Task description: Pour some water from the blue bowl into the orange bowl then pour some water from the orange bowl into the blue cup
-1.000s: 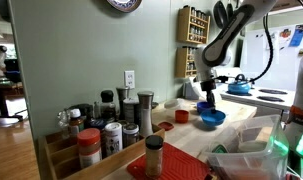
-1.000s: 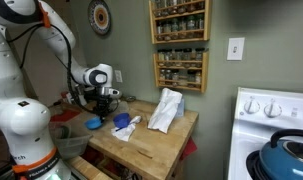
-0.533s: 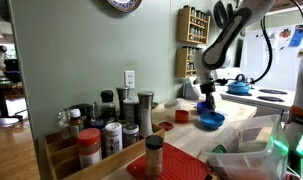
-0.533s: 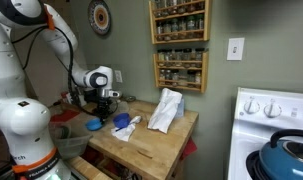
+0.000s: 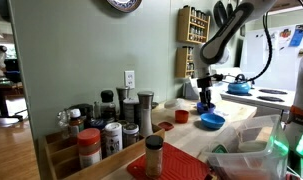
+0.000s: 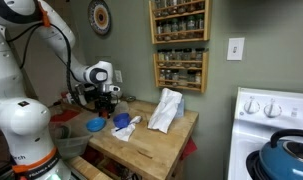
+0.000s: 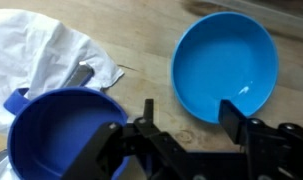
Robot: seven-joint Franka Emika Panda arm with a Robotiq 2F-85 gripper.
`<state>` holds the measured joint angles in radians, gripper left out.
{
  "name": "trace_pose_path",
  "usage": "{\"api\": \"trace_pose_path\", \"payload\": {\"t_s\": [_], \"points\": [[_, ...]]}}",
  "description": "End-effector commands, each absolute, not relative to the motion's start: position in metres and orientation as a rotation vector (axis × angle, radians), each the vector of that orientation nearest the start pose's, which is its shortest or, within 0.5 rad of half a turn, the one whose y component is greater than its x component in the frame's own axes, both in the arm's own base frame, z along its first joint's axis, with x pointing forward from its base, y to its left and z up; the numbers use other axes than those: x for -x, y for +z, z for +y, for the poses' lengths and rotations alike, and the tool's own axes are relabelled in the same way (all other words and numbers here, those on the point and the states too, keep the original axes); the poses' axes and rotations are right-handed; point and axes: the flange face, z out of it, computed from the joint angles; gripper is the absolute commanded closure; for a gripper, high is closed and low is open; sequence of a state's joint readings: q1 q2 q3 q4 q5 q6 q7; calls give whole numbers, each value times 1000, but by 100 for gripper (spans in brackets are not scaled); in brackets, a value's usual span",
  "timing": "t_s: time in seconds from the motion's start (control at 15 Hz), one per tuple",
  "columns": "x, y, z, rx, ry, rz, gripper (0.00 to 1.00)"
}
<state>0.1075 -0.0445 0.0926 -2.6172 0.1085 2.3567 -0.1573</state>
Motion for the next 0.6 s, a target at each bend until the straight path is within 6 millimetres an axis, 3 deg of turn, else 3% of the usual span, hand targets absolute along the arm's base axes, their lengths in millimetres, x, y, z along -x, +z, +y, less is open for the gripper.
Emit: {"api": "trace_pose_path", "payload": {"t_s": [0.0, 0.53], "points": [[-411, 266, 101, 3032, 244, -322, 1], [-438, 271, 141, 3014, 124, -297, 1]]}}
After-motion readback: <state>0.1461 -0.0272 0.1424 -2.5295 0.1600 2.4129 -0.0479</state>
